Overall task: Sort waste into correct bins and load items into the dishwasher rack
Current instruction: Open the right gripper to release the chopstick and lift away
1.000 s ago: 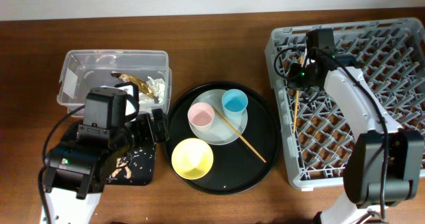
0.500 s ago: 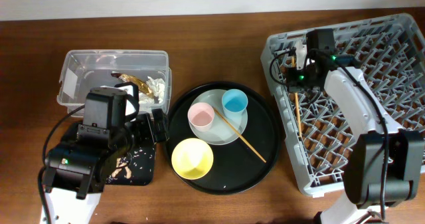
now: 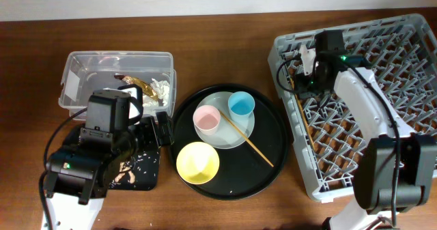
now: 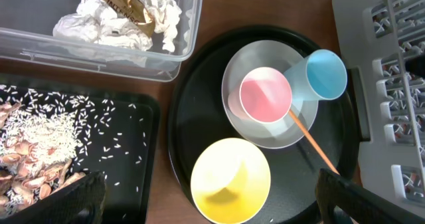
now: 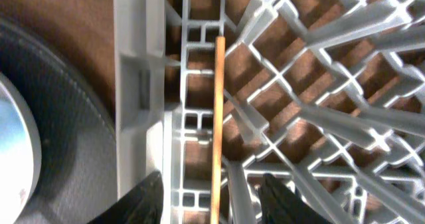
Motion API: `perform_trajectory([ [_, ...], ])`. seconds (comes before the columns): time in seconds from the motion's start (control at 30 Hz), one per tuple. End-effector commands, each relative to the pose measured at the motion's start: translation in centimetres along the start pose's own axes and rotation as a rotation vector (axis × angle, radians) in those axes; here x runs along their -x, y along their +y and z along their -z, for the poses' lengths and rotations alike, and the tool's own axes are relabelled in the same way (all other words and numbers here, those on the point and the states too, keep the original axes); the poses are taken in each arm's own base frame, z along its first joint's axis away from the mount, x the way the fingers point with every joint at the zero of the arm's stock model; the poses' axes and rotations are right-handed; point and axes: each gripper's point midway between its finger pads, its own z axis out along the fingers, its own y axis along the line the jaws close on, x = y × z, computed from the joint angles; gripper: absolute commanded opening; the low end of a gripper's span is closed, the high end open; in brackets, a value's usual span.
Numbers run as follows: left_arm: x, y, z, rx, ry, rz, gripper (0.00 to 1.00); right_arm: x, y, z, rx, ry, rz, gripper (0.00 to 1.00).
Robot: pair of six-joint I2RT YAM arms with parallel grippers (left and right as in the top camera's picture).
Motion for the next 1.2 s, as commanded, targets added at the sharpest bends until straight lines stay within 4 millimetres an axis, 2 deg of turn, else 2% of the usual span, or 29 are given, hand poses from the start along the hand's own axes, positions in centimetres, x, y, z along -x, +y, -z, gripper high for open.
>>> perform_trajectory([
  [0.0,0.5,0.2,0.4,0.01,-0.022,-0.003,0.99,2.1,1.2,4.3,0.064,-0.058,0.008,0.49],
  [0.03,0.5,0.2,0.4,0.01,-0.022,-0.003,0.99,1.8,1.8,5.2,0.094,-0.039,0.005,0.47],
  [0.1,0.5,0.2,0.4,0.01,-0.022,-0.003,0.99,0.4,2.8,6.4,0.143,0.029,-0.009,0.38],
  [0.13,0.5,0.2,0.4,0.01,-0.022,-0.003,0.99,-0.7,3.2,6.6,0.164,0.074,-0.016,0.25],
  [0.17,0.5,0.2,0.4,0.01,-0.022,-0.003,0.99,-1.8,3.5,6.6,0.178,0.118,-0.025,0.19],
  [0.23,0.5,0.2,0.4,0.01,-0.021,-0.003,0.99,-3.8,3.7,5.8,0.188,0.191,-0.041,0.2],
  [0.37,0.5,0.2,0.4,0.01,-0.021,-0.003,0.99,-5.8,4.0,3.6,0.197,0.247,-0.077,0.2],
  [0.43,0.5,0.2,0.4,0.01,-0.021,-0.003,0.99,-6.2,4.6,2.9,0.234,0.248,-0.082,0.2],
  [0.5,0.5,0.2,0.4,0.01,-0.021,-0.003,0.99,-6.5,4.8,2.5,0.241,0.253,-0.084,0.25],
  [0.77,0.5,0.2,0.4,0.01,-0.021,-0.003,0.99,-7.6,5.6,1.3,0.248,0.277,-0.065,0.25],
  [0.9,0.5,0.2,0.4,0.01,-0.021,-0.003,0.99,-7.1,6.6,1.0,0.247,0.256,-0.048,0.22],
  [1.0,0.5,0.2,0.4,0.01,-0.021,-0.003,0.99,-6.4,6.6,0.8,0.244,0.231,-0.051,0.12],
  [1.17,0.5,0.2,0.4,0.01,-0.021,-0.003,0.99,-5.2,6.4,0.5,0.232,0.191,-0.137,0.12],
])
